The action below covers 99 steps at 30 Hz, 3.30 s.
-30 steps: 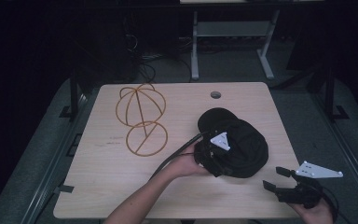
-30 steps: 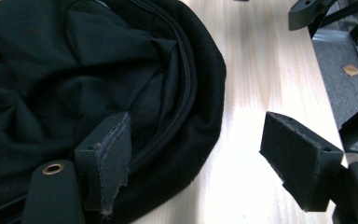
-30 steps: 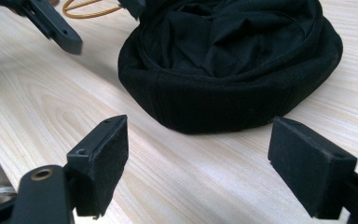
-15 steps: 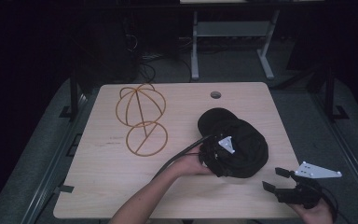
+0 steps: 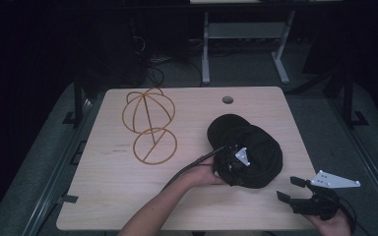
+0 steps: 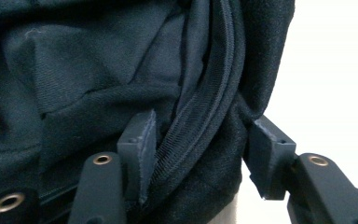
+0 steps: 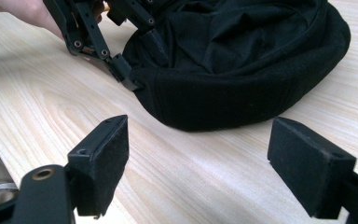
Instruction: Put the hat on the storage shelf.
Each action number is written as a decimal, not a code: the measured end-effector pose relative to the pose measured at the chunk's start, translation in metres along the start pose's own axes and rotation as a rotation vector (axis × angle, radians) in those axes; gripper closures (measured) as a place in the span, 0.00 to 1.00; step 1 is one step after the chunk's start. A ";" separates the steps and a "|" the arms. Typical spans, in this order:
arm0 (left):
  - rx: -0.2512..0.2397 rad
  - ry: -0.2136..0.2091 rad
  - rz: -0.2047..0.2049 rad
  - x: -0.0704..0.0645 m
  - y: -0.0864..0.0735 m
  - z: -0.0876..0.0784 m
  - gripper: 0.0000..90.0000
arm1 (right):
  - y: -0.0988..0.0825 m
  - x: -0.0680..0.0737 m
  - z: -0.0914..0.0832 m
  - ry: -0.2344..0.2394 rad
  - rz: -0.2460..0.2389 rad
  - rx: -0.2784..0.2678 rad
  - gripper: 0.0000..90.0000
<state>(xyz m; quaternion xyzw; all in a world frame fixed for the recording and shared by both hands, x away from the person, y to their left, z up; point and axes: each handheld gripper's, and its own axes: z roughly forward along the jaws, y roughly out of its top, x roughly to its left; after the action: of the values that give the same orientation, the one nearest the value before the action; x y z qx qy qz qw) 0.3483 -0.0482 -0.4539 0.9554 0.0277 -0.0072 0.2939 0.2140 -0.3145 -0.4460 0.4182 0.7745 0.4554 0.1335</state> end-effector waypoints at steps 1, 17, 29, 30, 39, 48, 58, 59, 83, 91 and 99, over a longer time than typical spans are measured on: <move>0.000 0.000 0.000 0.000 0.000 0.000 0.57 | 0.000 0.000 0.000 0.002 0.000 0.003 0.22; -0.007 -0.088 -0.004 -0.003 0.003 -0.005 0.84 | 0.000 0.002 0.003 -0.003 0.002 0.008 0.22; -0.173 -0.130 -0.036 -0.009 0.010 -0.048 0.87 | 0.004 0.003 -0.001 -0.043 0.055 -0.084 0.19; -0.190 -0.134 -0.038 -0.009 0.010 -0.053 0.87 | 0.004 0.003 0.000 -0.044 0.059 -0.092 0.19; -0.314 -0.166 -0.094 -0.008 0.002 -0.088 0.87 | 0.011 0.010 0.002 0.015 0.017 -0.149 0.17; -0.470 -0.229 -0.147 -0.006 -0.008 -0.129 0.86 | 0.030 0.025 0.007 0.020 -0.029 -0.203 0.16; -0.594 -0.260 -0.163 -0.008 -0.010 -0.158 0.86 | 0.061 0.043 0.008 0.032 -0.079 -0.292 0.15; -0.594 -0.260 -0.163 -0.008 -0.010 -0.158 0.86 | 0.061 0.043 0.008 0.032 -0.079 -0.292 0.15; -0.663 -0.280 -0.157 -0.013 -0.004 -0.174 0.86 | 0.087 0.062 0.041 0.076 -0.127 -0.406 0.48; -0.661 -0.277 -0.154 -0.012 -0.004 -0.173 0.85 | 0.088 0.066 0.038 0.058 -0.198 -0.412 0.89; -0.662 -0.259 -0.154 -0.010 -0.008 -0.173 0.82 | 0.091 0.069 0.033 0.048 -0.205 -0.408 0.94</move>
<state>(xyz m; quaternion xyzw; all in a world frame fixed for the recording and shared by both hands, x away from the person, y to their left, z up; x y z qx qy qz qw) 0.3373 0.0552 -0.3145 0.7947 0.0627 -0.1409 0.5871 0.2393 -0.2205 -0.3780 0.2910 0.7079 0.5962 0.2424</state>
